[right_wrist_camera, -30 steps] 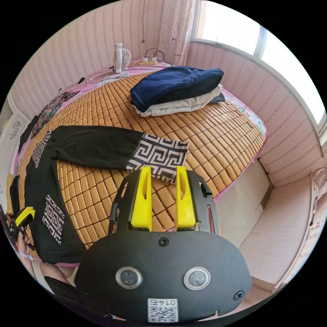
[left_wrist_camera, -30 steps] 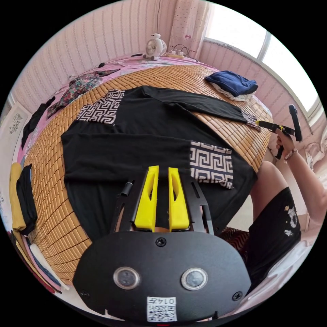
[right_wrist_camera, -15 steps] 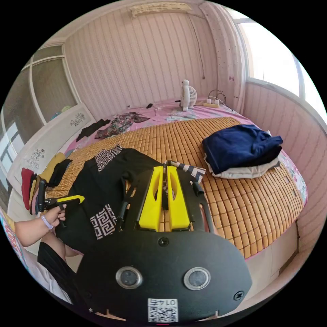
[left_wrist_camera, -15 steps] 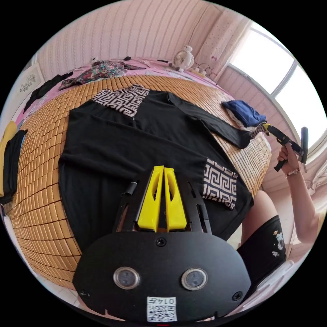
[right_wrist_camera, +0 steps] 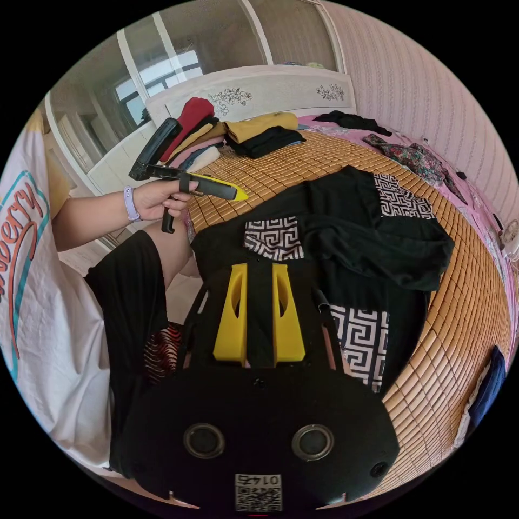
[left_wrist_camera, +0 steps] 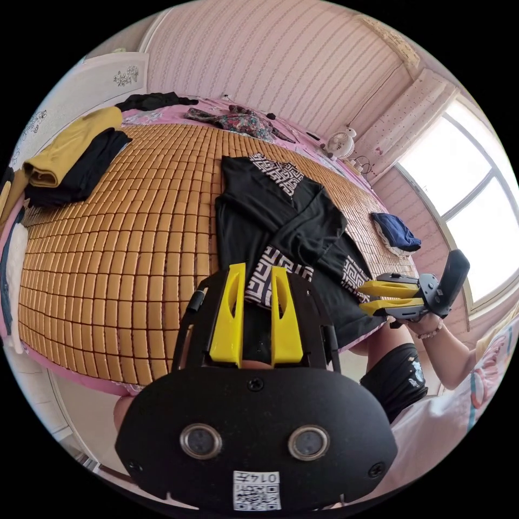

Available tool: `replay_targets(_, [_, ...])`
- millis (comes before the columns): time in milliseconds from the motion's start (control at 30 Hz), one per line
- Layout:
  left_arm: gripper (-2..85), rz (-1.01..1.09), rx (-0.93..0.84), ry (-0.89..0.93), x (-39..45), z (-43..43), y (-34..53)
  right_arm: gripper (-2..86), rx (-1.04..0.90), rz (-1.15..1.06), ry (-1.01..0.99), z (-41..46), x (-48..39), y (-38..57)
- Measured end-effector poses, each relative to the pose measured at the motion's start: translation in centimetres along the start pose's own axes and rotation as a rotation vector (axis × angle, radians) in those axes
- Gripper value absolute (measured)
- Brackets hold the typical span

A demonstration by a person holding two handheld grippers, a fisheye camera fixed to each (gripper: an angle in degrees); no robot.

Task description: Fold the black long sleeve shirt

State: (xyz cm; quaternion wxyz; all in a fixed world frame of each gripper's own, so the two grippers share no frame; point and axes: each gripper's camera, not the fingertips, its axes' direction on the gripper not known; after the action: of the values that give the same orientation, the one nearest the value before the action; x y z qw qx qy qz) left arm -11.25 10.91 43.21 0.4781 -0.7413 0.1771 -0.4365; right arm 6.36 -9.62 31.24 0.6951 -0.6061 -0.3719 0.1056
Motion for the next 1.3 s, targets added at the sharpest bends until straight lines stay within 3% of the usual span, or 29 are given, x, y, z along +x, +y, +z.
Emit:
replay_targets(233, [6.5,0.043,-0.22,-0.046,0.8,4.6,-1.3,6.9,-0.017,0.088,0.0,2.4,0.7,-2.6])
replay_targets(333, [4.3,0.122,-0.225,-0.105,1.4,4.7,-1.8,7.1,0.0,0.087,0.0,4.3,0.5,-4.7])
replay_targets(433, [2.0,0.17,-0.249,-0.127,1.8,4.1,-2.6,6.1,-0.154,0.082,0.032,7.9,0.8,-6.3])
replay_targets(533, [-0.3,0.206,-0.197,-0.133,2.4,1.7,-3.6,4.2,-0.151,0.107,-0.021,6.7,1.4,-7.5])
replay_targets(700, [-0.3,0.251,-0.111,-0.089,3.0,-3.5,-4.3,2.1,0.005,0.029,-0.071,0.8,0.1,-8.8])
replay_targets(1000, [2.8,0.038,-0.204,-0.07,-2.7,-3.6,-3.3,5.6,-0.073,0.003,-0.195,1.3,1.1,-9.5])
replay_targets(1133, [5.5,0.04,-0.144,-0.109,-4.8,-4.8,-5.4,6.3,0.005,0.013,-0.058,-2.2,4.1,-8.9])
replay_targets(1300, [5.8,0.046,-0.022,-0.054,-7.7,-4.6,-10.2,7.5,0.187,0.176,0.164,-6.6,14.8,-8.5])
